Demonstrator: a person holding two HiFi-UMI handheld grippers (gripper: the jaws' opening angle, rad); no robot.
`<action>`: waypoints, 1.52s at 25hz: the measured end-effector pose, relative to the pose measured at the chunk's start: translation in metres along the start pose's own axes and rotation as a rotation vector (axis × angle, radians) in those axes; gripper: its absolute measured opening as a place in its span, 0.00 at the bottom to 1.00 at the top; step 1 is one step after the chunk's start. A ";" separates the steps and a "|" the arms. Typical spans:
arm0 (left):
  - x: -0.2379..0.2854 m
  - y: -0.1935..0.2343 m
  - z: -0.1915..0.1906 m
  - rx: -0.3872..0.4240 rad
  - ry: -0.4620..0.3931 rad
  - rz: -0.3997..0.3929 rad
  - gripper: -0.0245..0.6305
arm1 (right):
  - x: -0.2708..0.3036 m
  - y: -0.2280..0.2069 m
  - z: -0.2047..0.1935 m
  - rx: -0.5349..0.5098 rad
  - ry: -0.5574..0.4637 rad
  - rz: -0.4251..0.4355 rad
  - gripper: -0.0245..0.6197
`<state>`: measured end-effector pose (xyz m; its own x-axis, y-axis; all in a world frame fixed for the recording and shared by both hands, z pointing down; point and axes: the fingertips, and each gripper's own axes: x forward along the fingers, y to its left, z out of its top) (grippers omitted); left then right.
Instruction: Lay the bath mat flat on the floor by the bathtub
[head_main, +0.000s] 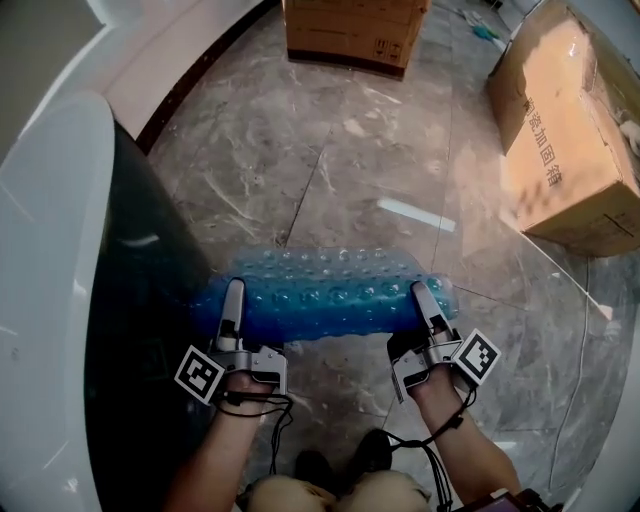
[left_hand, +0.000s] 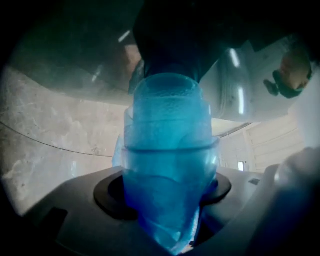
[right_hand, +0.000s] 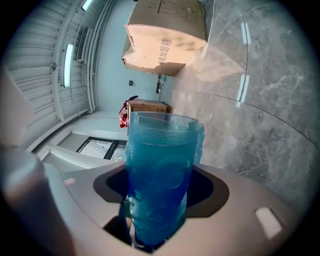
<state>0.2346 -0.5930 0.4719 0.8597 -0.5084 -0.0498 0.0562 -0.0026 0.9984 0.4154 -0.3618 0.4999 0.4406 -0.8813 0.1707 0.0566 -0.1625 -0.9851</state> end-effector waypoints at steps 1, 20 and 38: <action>0.002 0.015 0.003 -0.004 -0.004 0.002 0.51 | 0.007 -0.011 -0.001 -0.008 0.004 0.004 0.53; -0.010 0.200 0.029 -0.030 -0.057 0.092 0.54 | 0.054 -0.175 -0.017 -0.083 0.079 -0.087 0.54; -0.079 0.206 -0.019 -0.001 0.279 0.297 0.75 | 0.006 -0.214 -0.052 -0.230 0.270 -0.272 0.61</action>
<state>0.1880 -0.5370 0.6810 0.9434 -0.2340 0.2350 -0.2143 0.1104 0.9705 0.3590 -0.3550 0.7131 0.1862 -0.8723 0.4521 -0.0759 -0.4716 -0.8786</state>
